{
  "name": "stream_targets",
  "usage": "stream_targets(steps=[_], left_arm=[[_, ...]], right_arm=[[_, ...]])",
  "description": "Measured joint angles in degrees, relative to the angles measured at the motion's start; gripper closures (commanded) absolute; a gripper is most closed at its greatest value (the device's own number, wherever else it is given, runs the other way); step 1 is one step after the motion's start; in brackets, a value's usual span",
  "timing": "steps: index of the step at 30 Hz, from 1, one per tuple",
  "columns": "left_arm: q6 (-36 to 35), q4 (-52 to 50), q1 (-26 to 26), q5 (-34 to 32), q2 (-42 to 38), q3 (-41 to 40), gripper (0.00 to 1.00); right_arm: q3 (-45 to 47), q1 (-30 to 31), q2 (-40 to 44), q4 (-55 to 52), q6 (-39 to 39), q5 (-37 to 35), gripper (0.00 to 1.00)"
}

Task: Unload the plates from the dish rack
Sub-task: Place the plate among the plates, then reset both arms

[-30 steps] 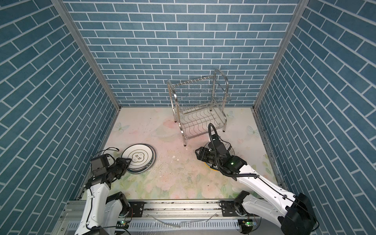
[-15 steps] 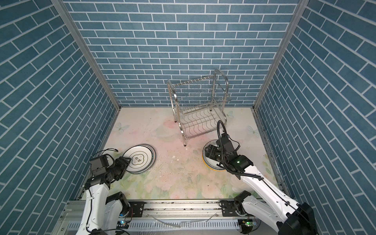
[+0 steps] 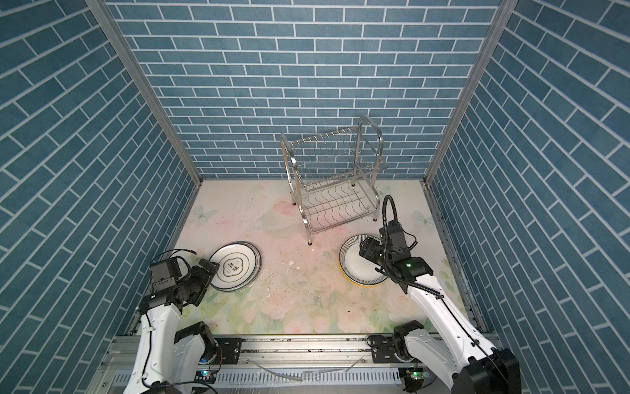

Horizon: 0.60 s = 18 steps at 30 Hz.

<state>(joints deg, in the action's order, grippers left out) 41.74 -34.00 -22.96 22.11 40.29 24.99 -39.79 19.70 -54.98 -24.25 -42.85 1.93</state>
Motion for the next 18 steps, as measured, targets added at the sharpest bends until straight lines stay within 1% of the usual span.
stream_targets(steps=[4,7,8,9,10,15,18], left_arm=[[-0.8,-1.8,0.0,-1.8,-0.2,4.8,0.01],[-1.9,-2.3,0.0,-2.8,0.9,8.5,0.01],[-2.3,-2.3,0.0,-2.9,1.7,9.7,0.01],[-2.8,-2.2,0.0,-3.0,3.0,11.5,0.01],[-3.5,-2.1,0.0,-3.1,4.5,13.6,0.01],[-6.9,-0.5,0.2,-3.8,12.5,24.9,0.01],[-8.8,0.3,0.4,-4.8,17.0,31.8,0.01]], right_arm=[[-0.2,-5.4,-1.0,-1.6,1.5,-1.0,0.24],[-2.0,-9.9,-2.2,-4.1,2.8,-3.0,0.21],[-3.0,-11.5,-2.6,-4.8,3.0,-3.9,0.14],[-4.4,-13.3,-3.0,-5.4,3.5,-5.1,0.03],[-6.0,-15.1,-3.4,-6.2,4.2,-6.4,0.01],[-17.1,-22.8,-6.9,-9.1,5.6,-11.8,0.01],[-25.5,-24.8,-9.7,-10.6,6.7,-14.8,0.01]])
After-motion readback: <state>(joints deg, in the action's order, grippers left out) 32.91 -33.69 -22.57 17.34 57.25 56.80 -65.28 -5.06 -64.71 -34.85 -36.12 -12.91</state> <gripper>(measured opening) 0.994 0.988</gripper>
